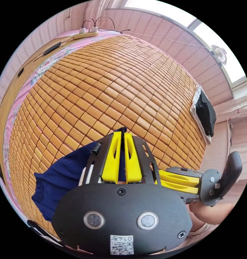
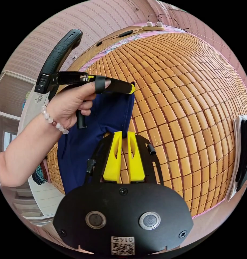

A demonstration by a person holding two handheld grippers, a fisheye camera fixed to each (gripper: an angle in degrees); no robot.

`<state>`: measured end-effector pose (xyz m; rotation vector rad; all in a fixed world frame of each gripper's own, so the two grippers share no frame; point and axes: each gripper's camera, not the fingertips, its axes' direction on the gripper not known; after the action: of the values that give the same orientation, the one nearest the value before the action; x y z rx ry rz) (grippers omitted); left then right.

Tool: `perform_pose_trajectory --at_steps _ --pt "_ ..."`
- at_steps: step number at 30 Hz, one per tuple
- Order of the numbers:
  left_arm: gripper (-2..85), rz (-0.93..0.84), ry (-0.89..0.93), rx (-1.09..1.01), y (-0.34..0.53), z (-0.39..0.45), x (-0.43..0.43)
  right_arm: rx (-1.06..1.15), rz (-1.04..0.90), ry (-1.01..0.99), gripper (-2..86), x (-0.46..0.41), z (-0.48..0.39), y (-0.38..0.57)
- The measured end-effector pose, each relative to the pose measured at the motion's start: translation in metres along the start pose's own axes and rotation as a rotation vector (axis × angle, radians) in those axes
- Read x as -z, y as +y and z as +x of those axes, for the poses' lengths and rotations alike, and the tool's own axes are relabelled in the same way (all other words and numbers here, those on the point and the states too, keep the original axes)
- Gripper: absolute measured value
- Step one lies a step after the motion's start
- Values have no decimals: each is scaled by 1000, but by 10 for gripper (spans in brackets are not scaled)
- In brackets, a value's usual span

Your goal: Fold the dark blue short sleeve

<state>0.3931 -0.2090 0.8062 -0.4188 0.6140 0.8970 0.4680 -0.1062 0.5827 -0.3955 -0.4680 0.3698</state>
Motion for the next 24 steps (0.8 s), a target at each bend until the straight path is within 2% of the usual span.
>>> perform_pose_trajectory --at_steps 6,9,11,13,17,24 --pt "-3 249 -14 106 69 -45 90 93 91 -32 15 39 0 -16" --pt "4 292 -42 176 129 -67 130 277 114 -129 13 61 -22 -22" --pt "18 246 -59 255 168 -82 134 426 2 -241 13 56 -41 -18" --pt "39 189 -54 343 207 -99 125 454 -103 -270 17 41 -47 -10" --pt "50 138 29 456 272 -128 122 465 -226 -213 30 24 -51 2" --pt "56 300 -36 639 369 -196 171 450 -122 -81 88 14 -62 -52"
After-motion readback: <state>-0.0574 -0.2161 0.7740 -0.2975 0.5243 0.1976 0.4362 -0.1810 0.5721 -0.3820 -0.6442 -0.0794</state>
